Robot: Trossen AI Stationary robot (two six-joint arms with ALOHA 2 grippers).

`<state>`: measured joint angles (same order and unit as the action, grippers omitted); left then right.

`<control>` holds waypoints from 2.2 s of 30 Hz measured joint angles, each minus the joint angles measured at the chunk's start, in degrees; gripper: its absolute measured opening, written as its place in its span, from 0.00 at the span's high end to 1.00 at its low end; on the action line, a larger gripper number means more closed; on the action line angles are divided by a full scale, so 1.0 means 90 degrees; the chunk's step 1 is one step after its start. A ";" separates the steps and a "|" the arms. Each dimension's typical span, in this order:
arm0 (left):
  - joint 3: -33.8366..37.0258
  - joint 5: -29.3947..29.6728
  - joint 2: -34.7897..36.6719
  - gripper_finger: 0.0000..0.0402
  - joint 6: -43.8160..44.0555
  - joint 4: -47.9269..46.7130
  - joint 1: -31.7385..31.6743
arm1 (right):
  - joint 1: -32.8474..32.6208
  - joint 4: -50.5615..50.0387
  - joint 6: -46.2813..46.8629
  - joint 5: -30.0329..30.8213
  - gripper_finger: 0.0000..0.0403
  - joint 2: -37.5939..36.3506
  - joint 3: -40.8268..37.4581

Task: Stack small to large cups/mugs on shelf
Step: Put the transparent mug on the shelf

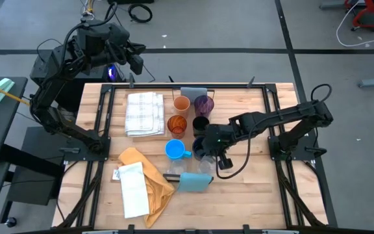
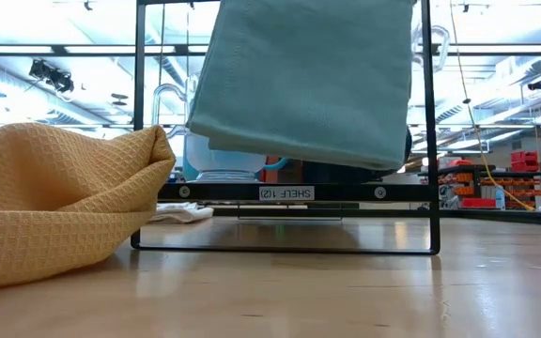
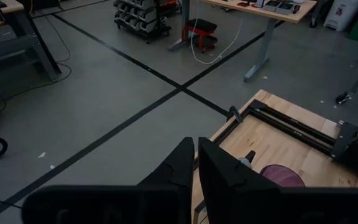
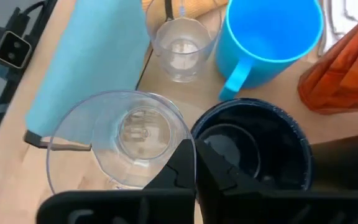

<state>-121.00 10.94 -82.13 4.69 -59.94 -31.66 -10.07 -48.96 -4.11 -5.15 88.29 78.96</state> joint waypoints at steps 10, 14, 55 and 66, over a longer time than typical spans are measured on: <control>0.0001 0.0001 0.0000 0.90 0.0002 0.0000 0.0000 | 0.0067 0.0162 -0.0295 -0.0120 0.99 0.0104 0.0000; 0.0000 0.0000 0.0000 0.91 0.0003 -0.0002 0.0000 | 0.0105 0.0263 -0.0346 -0.0226 0.99 0.0351 -0.0001; 0.0001 0.0000 0.0002 0.92 0.0024 -0.0007 0.0002 | 0.0104 0.0526 -0.0497 -0.0604 0.99 0.0945 -0.0010; 0.0001 0.0002 0.0002 0.93 0.0017 -0.0007 0.0000 | 0.0104 0.0509 -0.0392 -0.0672 0.99 0.1093 -0.0010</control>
<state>-120.99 10.96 -82.11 4.84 -60.01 -31.66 -9.13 -44.38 -7.63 -11.20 98.13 78.87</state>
